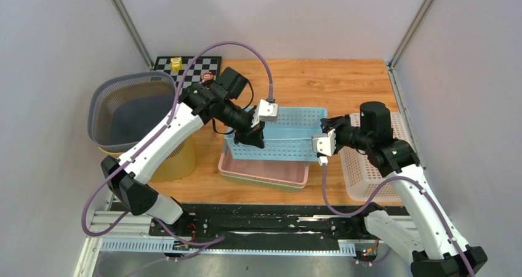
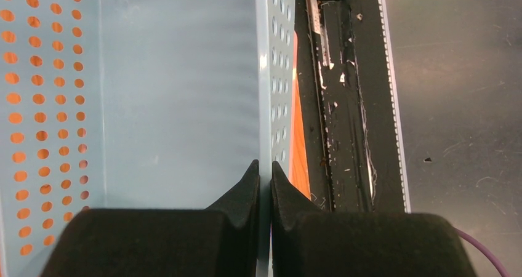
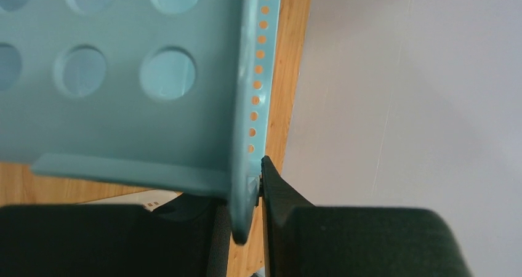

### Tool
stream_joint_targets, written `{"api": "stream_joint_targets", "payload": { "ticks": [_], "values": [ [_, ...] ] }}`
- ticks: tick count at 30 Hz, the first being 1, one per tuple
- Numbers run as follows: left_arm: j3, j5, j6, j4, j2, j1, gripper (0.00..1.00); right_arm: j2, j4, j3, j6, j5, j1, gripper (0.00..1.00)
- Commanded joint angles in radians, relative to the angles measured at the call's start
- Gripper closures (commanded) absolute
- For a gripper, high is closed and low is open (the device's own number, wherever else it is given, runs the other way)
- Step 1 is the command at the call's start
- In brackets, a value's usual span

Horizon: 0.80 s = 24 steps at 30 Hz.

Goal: Turn the large container upside down
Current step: Pick up the container from the container.

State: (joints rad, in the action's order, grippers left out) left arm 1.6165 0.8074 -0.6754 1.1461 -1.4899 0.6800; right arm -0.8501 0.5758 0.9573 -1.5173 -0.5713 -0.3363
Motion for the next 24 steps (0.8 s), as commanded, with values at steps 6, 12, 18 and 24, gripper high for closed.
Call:
{"api": "stream_joint_targets", "payload": {
  "ticks": [6,12,18,24],
  "values": [
    [0.048,-0.045,0.004,-0.08,0.059,-0.011,0.85,-0.002,0.035,0.039,0.035,-0.03,-0.017,0.97],
    [0.051,-0.085,0.023,-0.111,0.082,-0.013,0.56,-0.004,0.023,0.047,0.06,-0.029,-0.018,0.97],
    [0.044,-0.15,0.051,-0.17,0.123,-0.014,0.3,-0.005,-0.009,0.056,0.116,-0.022,-0.018,0.97],
    [0.035,-0.24,0.08,-0.232,0.176,-0.015,0.16,-0.01,-0.085,0.075,0.243,-0.002,-0.018,0.97]
  ]
}}
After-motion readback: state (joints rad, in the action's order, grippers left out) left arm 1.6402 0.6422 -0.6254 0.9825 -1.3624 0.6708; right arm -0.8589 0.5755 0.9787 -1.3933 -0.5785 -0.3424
